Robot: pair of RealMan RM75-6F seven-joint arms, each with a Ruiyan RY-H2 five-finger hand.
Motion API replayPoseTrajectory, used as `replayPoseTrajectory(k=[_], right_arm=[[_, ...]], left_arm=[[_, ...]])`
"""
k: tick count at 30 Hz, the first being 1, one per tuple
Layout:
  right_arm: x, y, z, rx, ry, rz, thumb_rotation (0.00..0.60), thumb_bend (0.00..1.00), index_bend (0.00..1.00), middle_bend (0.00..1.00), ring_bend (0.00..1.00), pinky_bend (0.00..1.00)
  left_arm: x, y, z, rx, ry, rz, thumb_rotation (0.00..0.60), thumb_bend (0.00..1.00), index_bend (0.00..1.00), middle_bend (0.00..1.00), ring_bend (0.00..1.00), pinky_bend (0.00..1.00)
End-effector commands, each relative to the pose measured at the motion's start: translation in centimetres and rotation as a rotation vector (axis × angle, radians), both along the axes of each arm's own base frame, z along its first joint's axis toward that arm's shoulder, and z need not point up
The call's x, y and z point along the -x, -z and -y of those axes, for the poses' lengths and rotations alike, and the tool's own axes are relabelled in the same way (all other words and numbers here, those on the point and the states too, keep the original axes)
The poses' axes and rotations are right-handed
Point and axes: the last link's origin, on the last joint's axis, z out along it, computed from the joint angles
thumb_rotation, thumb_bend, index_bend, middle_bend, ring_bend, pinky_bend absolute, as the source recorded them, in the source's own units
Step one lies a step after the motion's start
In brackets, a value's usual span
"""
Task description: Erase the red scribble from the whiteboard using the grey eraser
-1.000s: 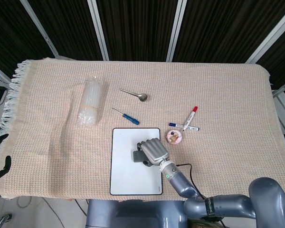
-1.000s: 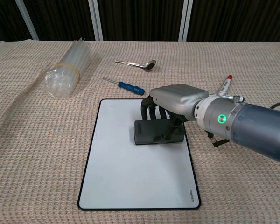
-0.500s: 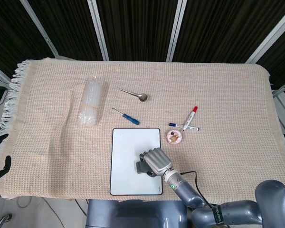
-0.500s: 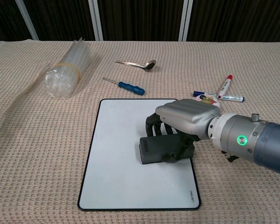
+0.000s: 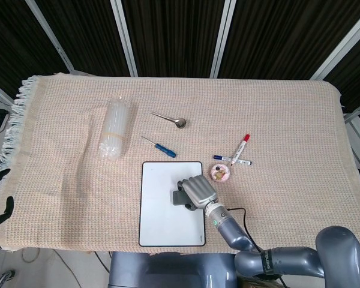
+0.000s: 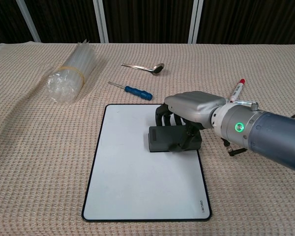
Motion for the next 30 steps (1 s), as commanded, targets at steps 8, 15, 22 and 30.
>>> replayPoseTrajectory(k=[8, 15, 22, 30], right_arm=[[0.5, -3.0, 2.9, 0.086, 0.066, 0.028, 0.6, 0.49, 0.57, 0.55, 0.54, 0.6], [0.9, -6.8, 2.2, 0.07, 0.099, 0.055, 0.6, 0.49, 0.57, 0.55, 0.54, 0.6], [2.3, -11.5, 2.0, 0.091, 0.143, 0.017, 0.6, 0.49, 0.57, 0.55, 0.54, 0.6], [6.5, -13.7, 1.0, 0.113, 0.192, -0.066, 0.6, 0.49, 0.57, 0.53, 0.52, 0.59]], left_arm=[[0.0, 0.0, 0.0, 0.002, -0.001, -0.002, 0.6, 0.49, 0.15, 0.01, 0.0, 0.04], [0.0, 0.1, 0.1, 0.002, -0.001, -0.008, 0.6, 0.49, 0.15, 0.01, 0.0, 0.04], [0.0, 0.1, 0.1, -0.001, -0.001, -0.011, 0.6, 0.49, 0.15, 0.01, 0.0, 0.04], [0.0, 0.2, 0.1, -0.001, 0.001, -0.011, 0.6, 0.49, 0.15, 0.01, 0.0, 0.04]])
